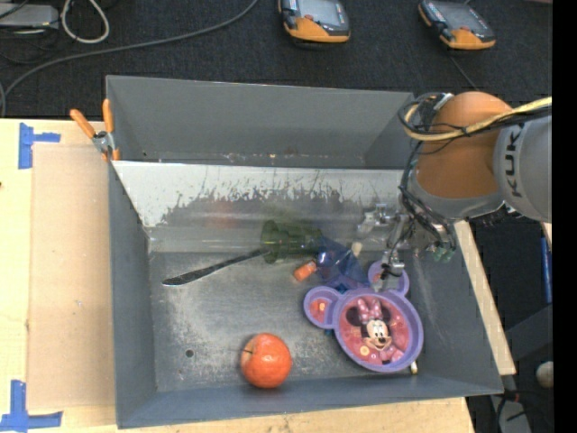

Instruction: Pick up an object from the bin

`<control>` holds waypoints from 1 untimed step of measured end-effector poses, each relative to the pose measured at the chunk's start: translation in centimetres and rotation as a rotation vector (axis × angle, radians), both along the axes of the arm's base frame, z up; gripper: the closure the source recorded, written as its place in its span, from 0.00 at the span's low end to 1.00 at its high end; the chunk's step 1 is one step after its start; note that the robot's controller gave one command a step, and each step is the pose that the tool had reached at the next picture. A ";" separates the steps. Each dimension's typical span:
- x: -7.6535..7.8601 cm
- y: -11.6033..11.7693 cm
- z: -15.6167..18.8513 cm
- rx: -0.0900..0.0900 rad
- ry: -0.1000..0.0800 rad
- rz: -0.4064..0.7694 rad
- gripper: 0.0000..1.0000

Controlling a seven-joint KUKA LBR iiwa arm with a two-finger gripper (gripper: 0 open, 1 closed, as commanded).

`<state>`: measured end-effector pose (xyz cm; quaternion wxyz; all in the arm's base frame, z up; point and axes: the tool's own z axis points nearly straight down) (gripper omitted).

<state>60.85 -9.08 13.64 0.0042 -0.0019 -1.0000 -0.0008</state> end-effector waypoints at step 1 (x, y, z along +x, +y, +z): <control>0.2 0.0 0.4 -0.001 -0.007 0.002 0.00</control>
Offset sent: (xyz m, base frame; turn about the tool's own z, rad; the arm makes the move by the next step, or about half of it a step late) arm 0.0133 0.0513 -0.0664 -0.0307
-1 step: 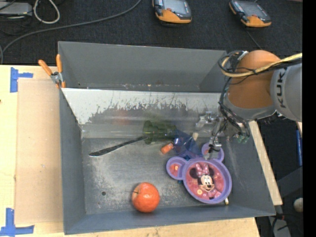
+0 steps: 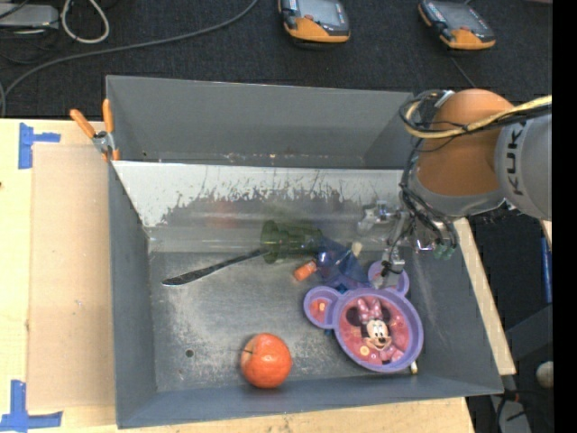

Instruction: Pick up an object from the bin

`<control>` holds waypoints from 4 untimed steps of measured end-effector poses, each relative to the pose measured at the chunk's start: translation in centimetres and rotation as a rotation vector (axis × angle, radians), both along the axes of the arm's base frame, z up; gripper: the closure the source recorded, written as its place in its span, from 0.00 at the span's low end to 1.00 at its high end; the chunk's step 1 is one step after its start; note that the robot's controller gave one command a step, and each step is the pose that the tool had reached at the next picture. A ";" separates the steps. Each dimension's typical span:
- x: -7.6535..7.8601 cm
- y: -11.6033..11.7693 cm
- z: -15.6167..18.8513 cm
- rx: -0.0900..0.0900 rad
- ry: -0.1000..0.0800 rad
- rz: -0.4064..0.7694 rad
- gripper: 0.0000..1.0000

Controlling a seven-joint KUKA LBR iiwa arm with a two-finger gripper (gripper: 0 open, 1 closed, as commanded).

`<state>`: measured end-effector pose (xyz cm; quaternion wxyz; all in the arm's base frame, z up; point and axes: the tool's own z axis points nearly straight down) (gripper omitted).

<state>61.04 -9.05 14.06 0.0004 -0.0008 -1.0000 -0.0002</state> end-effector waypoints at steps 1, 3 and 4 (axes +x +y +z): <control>1.2 5.5 -7.3 0.003 0.002 0.032 0.00; 1.1 5.4 -6.8 0.002 0.002 0.016 0.00; 1.1 7.8 -6.8 0.000 -0.014 -0.077 0.00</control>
Offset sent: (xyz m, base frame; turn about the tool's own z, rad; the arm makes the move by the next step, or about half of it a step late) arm 0.0074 0.0568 -0.0149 0.0664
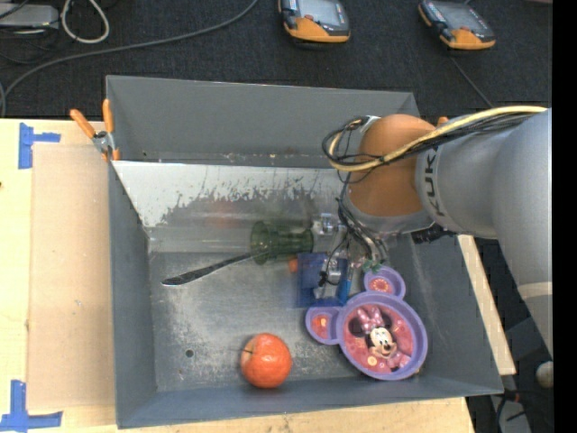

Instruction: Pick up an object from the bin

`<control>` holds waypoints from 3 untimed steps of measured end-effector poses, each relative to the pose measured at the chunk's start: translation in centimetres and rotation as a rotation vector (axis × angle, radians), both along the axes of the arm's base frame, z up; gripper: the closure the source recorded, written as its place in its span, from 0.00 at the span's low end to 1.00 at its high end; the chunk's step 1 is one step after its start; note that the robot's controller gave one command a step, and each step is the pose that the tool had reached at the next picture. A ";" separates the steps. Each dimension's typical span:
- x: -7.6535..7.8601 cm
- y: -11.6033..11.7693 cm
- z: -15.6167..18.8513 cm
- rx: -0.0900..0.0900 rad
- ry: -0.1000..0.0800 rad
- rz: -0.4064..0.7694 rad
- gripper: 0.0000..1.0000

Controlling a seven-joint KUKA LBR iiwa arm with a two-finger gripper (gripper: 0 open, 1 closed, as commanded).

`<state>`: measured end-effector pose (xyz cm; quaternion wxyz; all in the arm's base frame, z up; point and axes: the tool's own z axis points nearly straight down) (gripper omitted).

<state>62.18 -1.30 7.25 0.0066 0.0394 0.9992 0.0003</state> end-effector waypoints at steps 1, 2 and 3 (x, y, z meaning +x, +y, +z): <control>0.1 -2.2 0.3 0.001 0.007 0.076 1.00; 0.1 -2.1 0.3 0.001 0.007 0.077 1.00; 0.1 -2.1 1.3 0.002 0.007 0.078 1.00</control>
Offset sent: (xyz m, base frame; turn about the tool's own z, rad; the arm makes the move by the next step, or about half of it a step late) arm 0.0000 0.0000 0.0000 0.0000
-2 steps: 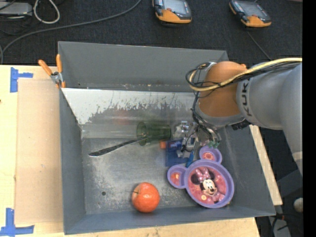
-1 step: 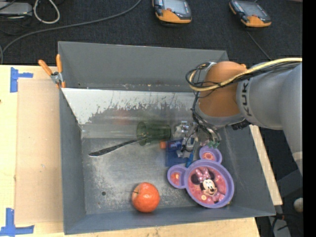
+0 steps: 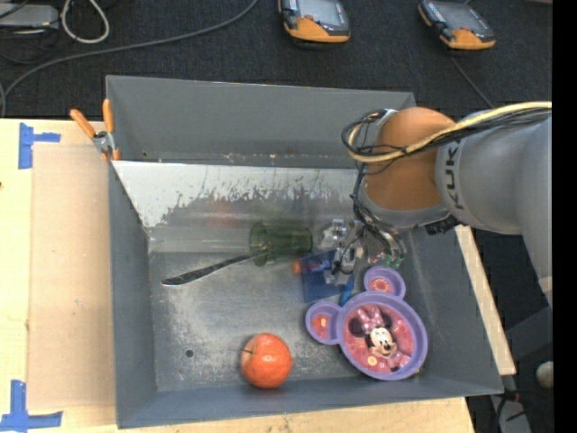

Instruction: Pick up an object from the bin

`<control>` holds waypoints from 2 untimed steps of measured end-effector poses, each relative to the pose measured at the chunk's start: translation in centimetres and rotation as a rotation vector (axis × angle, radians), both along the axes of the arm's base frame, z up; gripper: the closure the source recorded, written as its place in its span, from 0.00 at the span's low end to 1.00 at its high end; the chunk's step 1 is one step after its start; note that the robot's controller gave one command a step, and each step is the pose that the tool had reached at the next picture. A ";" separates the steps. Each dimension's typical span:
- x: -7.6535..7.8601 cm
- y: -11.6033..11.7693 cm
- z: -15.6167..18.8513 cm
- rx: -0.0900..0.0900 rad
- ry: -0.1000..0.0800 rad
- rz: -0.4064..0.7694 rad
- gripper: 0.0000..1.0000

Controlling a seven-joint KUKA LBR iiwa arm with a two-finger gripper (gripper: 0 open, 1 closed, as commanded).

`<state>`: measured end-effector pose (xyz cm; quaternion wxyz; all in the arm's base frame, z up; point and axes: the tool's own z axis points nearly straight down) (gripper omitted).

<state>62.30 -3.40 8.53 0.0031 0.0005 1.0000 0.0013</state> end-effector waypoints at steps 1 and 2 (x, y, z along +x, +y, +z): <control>0.0 0.1 2.3 0.000 0.001 0.002 1.00; 0.0 0.1 1.5 0.000 0.001 0.003 1.00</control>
Offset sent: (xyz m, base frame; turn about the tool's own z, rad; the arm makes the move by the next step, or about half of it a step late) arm -0.0001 0.0001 0.0149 -0.0003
